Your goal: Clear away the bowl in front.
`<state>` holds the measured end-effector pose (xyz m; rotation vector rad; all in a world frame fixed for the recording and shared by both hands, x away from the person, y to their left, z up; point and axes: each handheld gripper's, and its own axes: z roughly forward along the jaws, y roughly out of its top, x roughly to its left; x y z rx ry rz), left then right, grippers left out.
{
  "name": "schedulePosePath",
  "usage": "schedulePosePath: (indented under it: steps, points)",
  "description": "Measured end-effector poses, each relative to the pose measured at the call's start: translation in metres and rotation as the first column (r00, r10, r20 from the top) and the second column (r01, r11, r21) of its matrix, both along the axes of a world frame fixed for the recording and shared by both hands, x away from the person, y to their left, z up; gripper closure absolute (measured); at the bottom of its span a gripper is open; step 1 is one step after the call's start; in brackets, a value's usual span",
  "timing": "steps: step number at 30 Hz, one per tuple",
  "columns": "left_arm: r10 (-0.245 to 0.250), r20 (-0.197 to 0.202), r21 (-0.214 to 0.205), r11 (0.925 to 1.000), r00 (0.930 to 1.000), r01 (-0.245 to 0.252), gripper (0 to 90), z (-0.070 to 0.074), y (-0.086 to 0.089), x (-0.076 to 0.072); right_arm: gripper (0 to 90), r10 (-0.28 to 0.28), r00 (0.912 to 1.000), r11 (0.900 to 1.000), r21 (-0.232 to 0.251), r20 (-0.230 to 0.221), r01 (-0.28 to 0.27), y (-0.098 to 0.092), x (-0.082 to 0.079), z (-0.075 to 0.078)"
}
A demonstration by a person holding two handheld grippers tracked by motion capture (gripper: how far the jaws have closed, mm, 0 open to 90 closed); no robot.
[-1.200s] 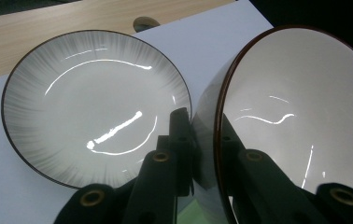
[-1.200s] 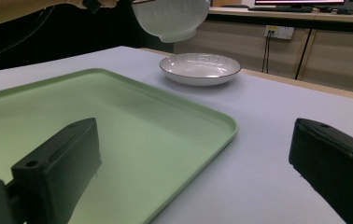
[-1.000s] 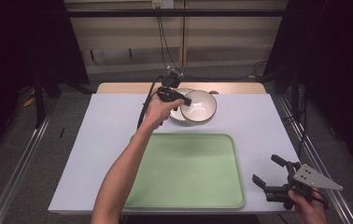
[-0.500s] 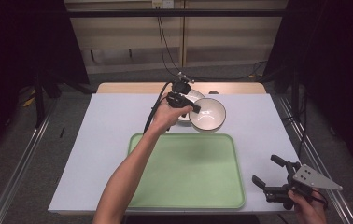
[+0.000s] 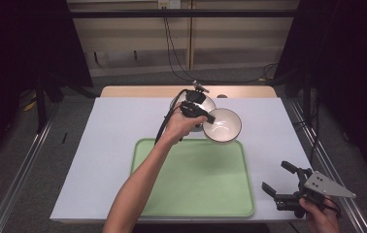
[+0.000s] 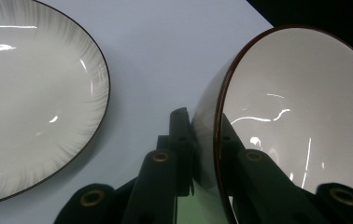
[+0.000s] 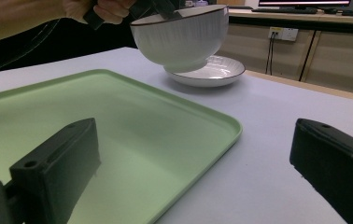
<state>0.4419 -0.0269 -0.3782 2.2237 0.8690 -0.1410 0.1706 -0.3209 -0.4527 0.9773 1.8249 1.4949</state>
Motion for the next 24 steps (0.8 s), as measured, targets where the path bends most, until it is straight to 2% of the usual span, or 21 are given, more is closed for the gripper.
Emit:
schedulePosePath:
  steps: [3, 5, 6, 7, 9, 14, 19, 22, 24]
  points:
    - [-0.007, -0.014, -0.006, 1.0, 0.9999, 0.007, 82.4, -0.003, -0.004, -0.002, 1.0, 0.005, 1.0, 1.0, -0.006, 0.004, -0.005, 0.0, 0.0, 0.0]
    - [-0.016, -0.01, 0.016, 0.9997, 0.9998, 0.016, 82.4, -0.005, -0.008, -0.003, 1.0, 0.005, 1.0, 1.0, 0.001, 0.002, -0.005, 0.001, 0.0, 0.0]
    - [-0.006, -0.024, 0.004, 1.0, 0.9997, 0.006, 82.4, -0.007, -0.011, -0.004, 1.0, 0.006, 1.0, 1.0, 0.001, 0.002, -0.006, 0.001, 0.0, 0.0]
    - [-0.015, -0.018, 0.016, 0.9998, 0.9997, 0.015, 82.4, -0.008, -0.012, -0.004, 1.0, 0.007, 1.0, 1.0, -0.001, 0.003, -0.007, 0.001, 0.0, 0.0]
    - [-0.013, -0.029, -0.005, 0.9999, 0.9995, 0.013, 82.3, -0.01, -0.016, -0.005, 1.0, 0.007, 1.0, 1.0, 0.001, 0.004, -0.007, 0.002, 0.0, 0.0]
    - [-0.039, -0.025, 0.021, 0.999, 0.9989, 0.04, 82.3, -0.013, -0.023, -0.007, 1.0, 0.006, 1.0, 1.0, 0.002, 0.002, -0.006, 0.001, 0.0, 0.0]
    - [-0.032, -0.044, -0.004, 0.9995, 0.9985, 0.032, 82.4, -0.018, -0.025, -0.008, 1.0, 0.008, 0.9999, 1.0, 0.003, 0.008, -0.008, 0.001, 0.0, 0.0]
    - [-0.03, -0.045, 0.022, 0.9993, 0.9985, 0.031, 82.4, -0.024, -0.03, -0.01, 1.0, 0.008, 1.0, 1.0, 0.005, -0.001, -0.008, 0.002, -0.001, 0.0]
    - [-0.032, -0.064, 0.024, 0.9991, 0.9974, 0.034, 82.3, -0.029, -0.032, -0.009, 1.0, 0.009, 1.0, 0.9999, 0.006, -0.002, -0.008, 0.002, -0.001, 0.0]
